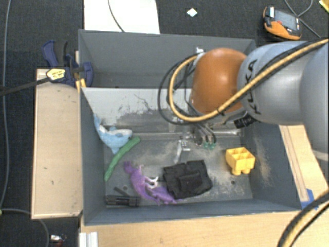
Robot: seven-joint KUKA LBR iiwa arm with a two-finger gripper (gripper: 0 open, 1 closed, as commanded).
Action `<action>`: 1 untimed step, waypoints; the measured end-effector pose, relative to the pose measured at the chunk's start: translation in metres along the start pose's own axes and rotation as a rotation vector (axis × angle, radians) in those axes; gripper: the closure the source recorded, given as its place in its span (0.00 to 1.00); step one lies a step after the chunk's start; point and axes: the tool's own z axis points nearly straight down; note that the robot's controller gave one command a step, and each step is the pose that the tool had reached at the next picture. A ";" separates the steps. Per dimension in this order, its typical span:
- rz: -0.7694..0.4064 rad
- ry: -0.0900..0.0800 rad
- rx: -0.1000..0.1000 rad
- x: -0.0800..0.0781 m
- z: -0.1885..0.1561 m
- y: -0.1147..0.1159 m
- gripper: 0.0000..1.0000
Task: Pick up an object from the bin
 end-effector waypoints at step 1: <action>-0.103 0.008 0.000 0.083 0.041 -0.017 0.00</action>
Offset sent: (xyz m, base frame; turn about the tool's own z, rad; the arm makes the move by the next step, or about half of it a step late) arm -0.0819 -0.0238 -0.0070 -0.0691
